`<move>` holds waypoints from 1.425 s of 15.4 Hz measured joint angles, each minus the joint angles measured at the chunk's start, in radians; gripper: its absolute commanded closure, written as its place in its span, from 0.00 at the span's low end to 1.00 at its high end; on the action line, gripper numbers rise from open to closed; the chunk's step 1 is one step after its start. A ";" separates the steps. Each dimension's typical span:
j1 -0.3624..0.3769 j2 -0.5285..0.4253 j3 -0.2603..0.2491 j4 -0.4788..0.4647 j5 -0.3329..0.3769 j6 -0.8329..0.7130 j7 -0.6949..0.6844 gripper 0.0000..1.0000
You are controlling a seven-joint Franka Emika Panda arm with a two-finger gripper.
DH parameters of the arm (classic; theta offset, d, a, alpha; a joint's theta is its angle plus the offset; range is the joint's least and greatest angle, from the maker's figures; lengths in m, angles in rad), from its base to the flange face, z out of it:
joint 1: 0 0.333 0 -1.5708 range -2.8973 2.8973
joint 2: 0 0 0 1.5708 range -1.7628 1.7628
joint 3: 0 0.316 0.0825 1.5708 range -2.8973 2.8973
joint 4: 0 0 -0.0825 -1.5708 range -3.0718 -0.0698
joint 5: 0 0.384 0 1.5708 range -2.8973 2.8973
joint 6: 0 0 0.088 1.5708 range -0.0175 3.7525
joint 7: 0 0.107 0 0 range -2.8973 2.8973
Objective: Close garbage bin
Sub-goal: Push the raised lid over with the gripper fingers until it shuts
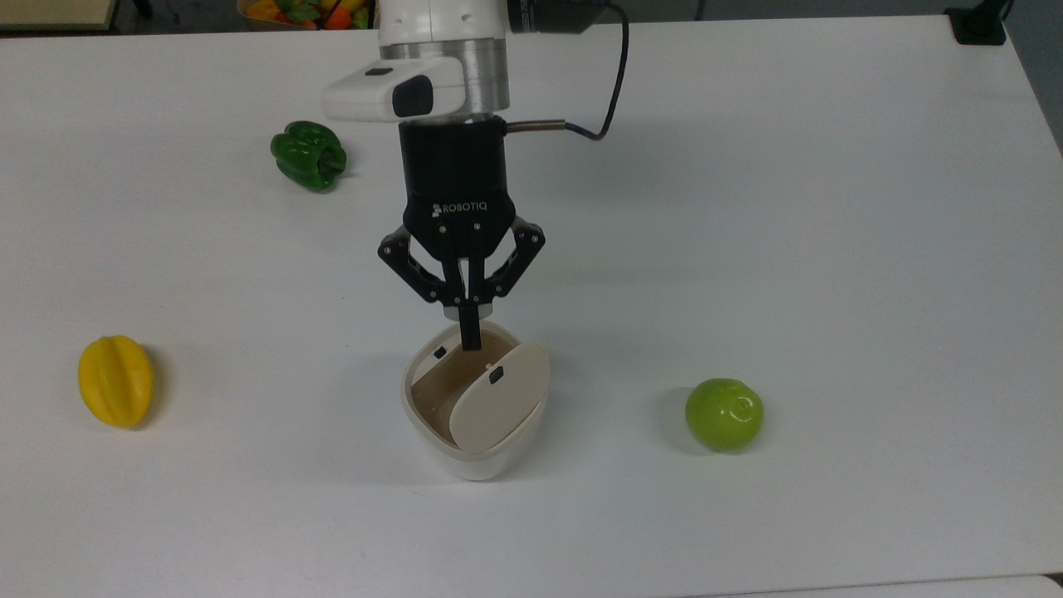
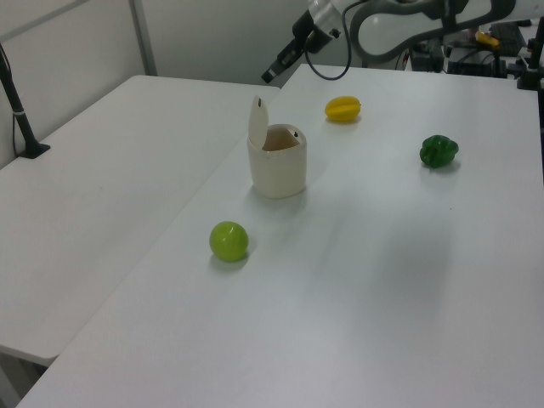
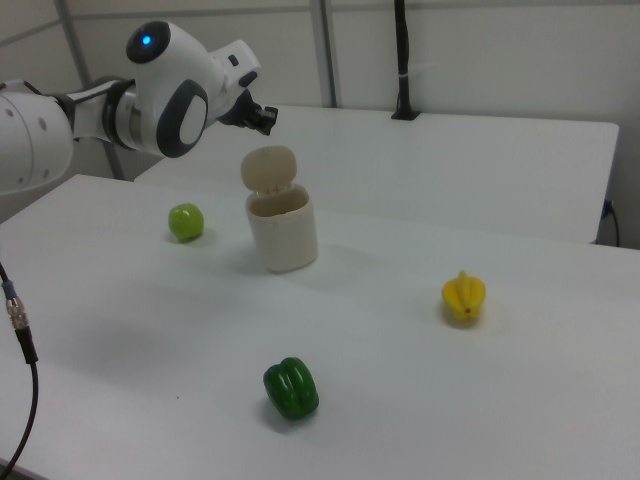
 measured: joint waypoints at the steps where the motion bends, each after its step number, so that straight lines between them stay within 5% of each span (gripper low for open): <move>1: 0.003 0.016 0.000 0.008 0.000 0.028 0.000 1.00; 13: 0.031 0.085 -0.002 0.038 -0.001 0.042 -0.004 1.00; 22: -0.016 0.060 -0.009 0.046 -0.001 -0.272 -0.062 1.00</move>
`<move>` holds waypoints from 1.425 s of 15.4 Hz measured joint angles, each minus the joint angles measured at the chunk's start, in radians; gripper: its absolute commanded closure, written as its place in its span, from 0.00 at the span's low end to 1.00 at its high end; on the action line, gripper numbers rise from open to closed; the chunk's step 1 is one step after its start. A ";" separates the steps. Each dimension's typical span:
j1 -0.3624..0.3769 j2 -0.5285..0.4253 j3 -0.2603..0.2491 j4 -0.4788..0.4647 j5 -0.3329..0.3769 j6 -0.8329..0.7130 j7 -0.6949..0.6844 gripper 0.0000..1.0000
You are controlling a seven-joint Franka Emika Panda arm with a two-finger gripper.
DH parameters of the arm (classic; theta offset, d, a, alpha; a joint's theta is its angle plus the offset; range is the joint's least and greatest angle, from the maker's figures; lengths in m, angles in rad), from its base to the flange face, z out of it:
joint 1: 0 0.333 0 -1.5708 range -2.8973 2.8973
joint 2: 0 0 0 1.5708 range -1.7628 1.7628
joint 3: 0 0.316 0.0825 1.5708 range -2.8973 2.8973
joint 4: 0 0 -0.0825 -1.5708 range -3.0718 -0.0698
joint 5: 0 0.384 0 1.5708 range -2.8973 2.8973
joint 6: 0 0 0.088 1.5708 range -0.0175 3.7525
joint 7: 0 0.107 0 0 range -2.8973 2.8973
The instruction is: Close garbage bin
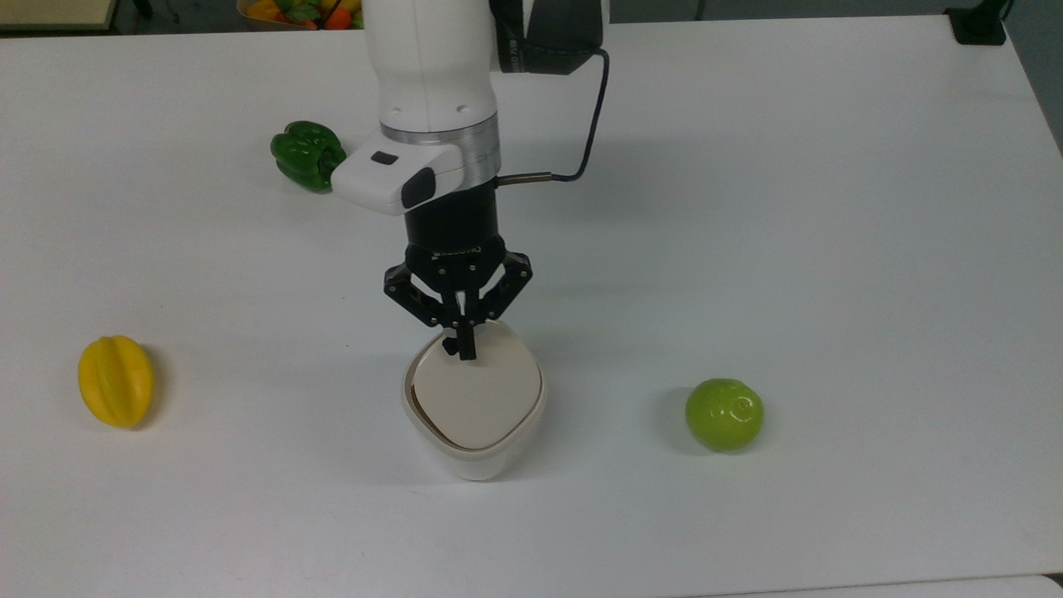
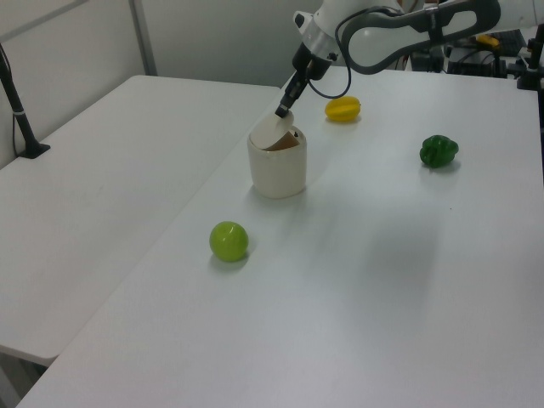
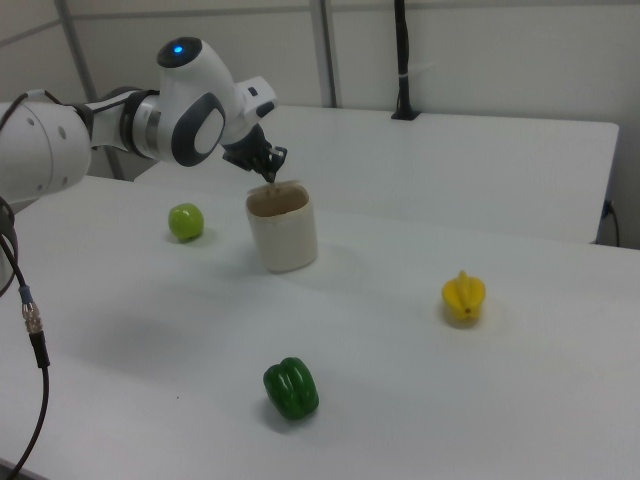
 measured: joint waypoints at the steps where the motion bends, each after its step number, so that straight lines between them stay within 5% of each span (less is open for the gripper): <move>1: -0.007 0.000 0.000 -0.003 0.000 -0.016 -0.007 1.00; 22: -0.037 0.011 0.000 -0.058 0.000 -0.030 -0.051 1.00</move>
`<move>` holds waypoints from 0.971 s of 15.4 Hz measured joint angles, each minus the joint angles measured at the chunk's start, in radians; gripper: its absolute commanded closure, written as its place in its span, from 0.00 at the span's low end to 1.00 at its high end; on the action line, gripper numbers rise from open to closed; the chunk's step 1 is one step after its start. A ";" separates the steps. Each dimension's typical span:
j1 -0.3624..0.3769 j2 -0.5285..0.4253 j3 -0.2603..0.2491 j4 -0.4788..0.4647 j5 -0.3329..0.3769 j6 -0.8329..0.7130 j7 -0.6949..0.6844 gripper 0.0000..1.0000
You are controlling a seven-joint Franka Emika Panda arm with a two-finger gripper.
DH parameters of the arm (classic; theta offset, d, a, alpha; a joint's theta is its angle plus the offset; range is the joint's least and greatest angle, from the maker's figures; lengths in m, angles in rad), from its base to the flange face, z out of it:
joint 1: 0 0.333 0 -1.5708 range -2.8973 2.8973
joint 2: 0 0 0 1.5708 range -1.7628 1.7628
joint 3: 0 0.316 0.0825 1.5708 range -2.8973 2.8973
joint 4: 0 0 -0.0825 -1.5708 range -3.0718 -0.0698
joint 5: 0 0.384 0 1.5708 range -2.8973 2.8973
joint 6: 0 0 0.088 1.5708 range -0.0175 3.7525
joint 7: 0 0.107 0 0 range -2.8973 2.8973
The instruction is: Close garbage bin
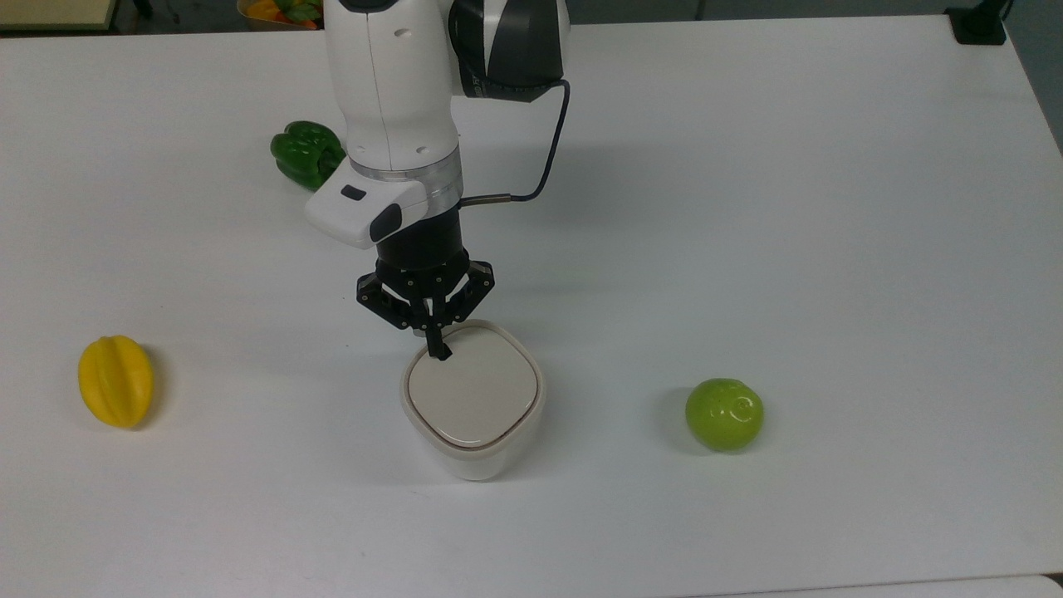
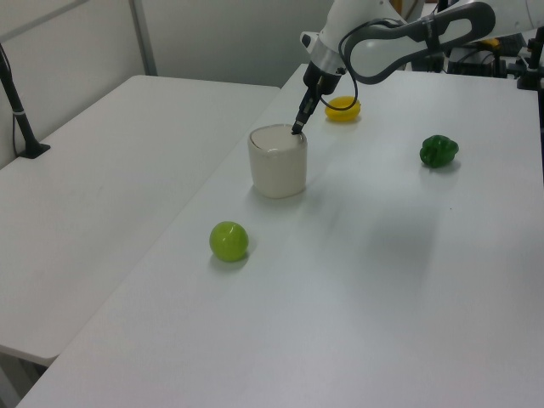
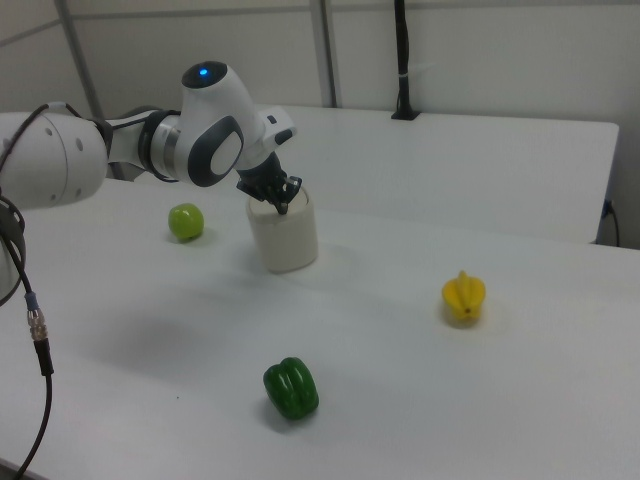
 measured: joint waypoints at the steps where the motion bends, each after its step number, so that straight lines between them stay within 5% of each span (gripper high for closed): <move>1: 0.000 0.000 0.000 0.001 0.001 0.000 0.000 1.00; 3: 0.000 -0.006 0.000 0.001 0.008 -0.020 0.002 0.94; 7: -0.021 -0.077 -0.005 0.005 0.012 -0.268 0.012 0.66; 8: -0.030 -0.107 -0.007 0.006 0.012 -0.352 0.015 0.26; 9: -0.041 -0.140 -0.008 0.006 0.012 -0.442 0.017 0.00; 15: -0.108 -0.300 -0.010 0.004 0.012 -0.764 0.049 0.00</move>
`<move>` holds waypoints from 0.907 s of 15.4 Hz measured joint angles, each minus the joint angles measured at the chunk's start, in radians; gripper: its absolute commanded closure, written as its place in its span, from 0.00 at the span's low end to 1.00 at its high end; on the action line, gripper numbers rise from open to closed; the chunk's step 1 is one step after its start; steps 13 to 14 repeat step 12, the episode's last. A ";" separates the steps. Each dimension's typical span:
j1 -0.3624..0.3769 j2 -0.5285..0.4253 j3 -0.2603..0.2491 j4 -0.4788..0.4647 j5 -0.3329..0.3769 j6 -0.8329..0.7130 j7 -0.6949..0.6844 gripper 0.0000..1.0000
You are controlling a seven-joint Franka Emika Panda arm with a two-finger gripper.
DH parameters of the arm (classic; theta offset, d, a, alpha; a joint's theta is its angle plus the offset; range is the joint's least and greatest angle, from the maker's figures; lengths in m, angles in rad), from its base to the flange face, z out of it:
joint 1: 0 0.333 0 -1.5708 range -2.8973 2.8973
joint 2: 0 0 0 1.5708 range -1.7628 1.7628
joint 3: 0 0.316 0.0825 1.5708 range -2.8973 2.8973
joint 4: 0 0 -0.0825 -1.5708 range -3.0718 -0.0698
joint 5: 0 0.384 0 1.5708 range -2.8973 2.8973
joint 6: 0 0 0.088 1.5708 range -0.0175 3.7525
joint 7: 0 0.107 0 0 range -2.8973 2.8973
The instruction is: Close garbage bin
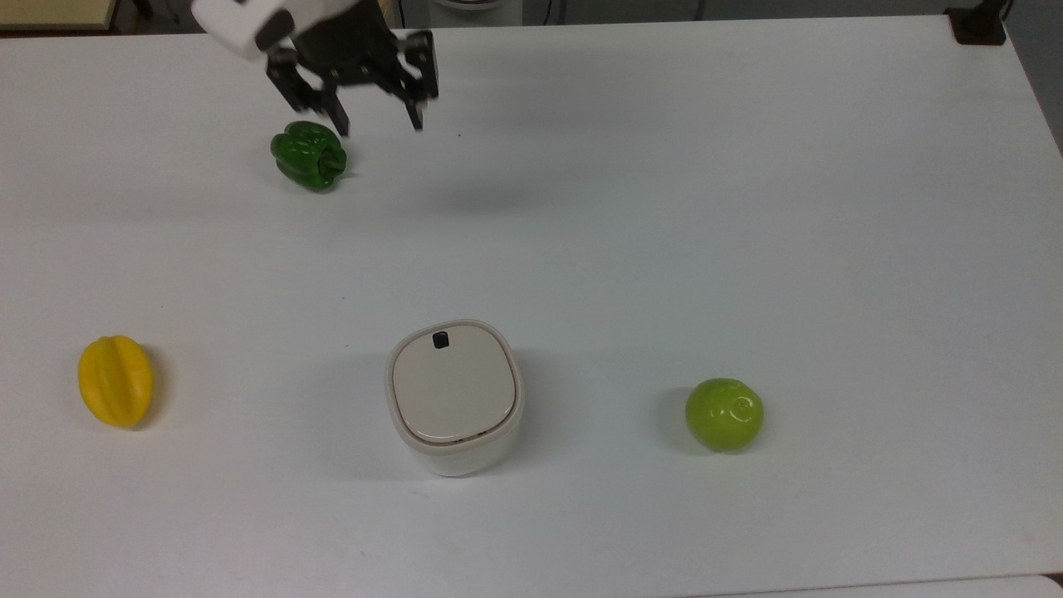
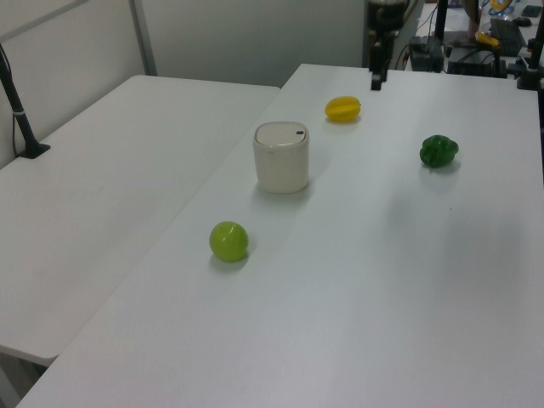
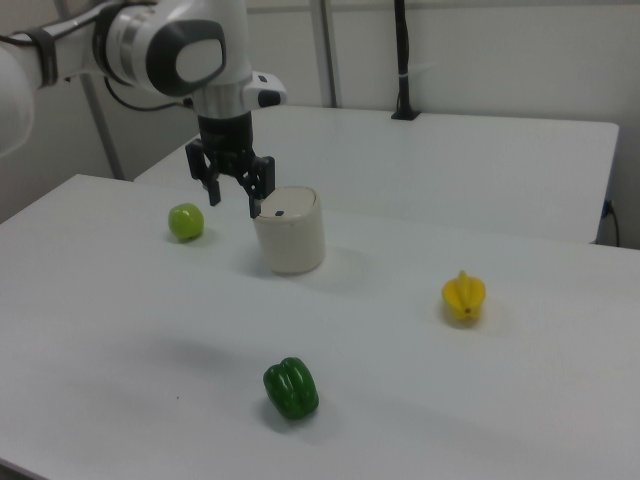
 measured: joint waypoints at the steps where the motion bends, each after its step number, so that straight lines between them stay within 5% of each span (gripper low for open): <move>1: -0.009 -0.019 0.000 0.000 0.000 -0.032 0.040 0.00; 6: -0.054 -0.103 -0.002 -0.005 0.000 -0.091 0.144 0.00; 14: -0.054 -0.111 -0.001 -0.014 0.001 -0.108 0.162 0.00</move>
